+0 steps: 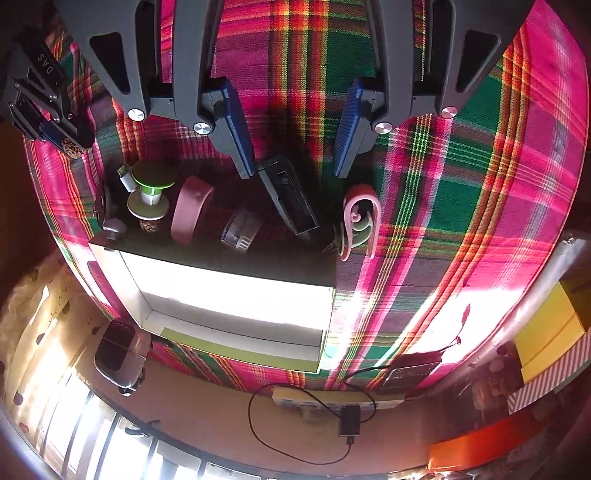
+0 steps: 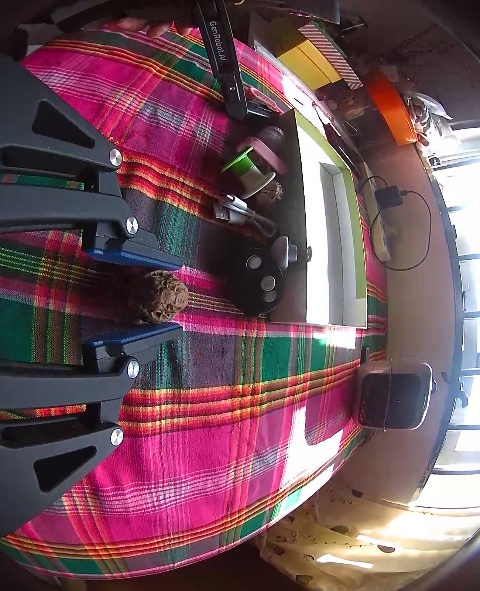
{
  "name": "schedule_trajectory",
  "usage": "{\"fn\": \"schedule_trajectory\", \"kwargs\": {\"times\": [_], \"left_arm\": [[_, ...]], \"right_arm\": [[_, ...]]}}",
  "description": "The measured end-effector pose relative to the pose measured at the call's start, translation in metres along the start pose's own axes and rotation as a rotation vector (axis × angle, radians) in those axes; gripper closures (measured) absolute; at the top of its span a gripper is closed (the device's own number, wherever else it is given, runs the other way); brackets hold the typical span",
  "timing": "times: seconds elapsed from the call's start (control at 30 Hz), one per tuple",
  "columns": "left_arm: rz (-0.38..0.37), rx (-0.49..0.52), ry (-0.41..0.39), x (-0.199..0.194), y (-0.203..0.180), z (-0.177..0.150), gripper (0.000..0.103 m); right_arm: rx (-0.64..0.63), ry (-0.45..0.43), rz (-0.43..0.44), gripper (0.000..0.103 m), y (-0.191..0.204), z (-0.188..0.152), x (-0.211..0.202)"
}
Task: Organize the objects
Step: 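Close the right gripper on the walnut while the left gripper grasps the black device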
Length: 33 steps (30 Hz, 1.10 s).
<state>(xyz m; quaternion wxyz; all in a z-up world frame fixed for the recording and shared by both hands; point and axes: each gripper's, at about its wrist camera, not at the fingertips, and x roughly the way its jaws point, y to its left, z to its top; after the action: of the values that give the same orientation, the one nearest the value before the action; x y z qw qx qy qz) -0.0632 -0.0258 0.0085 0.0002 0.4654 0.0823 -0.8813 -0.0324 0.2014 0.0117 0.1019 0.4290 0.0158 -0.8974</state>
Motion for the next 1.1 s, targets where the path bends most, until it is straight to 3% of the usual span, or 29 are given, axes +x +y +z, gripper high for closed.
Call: {"fn": "schedule_trajectory", "kwargs": {"times": [0.27,0.77,1.1], "left_arm": [[0.054,0.011,-0.006,-0.008,0.018,-0.01,0.06],[-0.026,0.037,-0.049,0.006,0.018,0.009,0.06],[-0.015,0.059,-0.065,0.012,0.018,0.017,0.063]], "right_arm": [[-0.01,-0.001,0.033,0.073,0.004,0.0,0.001],[-0.015,0.003,0.056,0.073,0.014,0.001,0.003],[-0.014,0.004,0.058,0.073,0.014,0.002,0.004]]}}
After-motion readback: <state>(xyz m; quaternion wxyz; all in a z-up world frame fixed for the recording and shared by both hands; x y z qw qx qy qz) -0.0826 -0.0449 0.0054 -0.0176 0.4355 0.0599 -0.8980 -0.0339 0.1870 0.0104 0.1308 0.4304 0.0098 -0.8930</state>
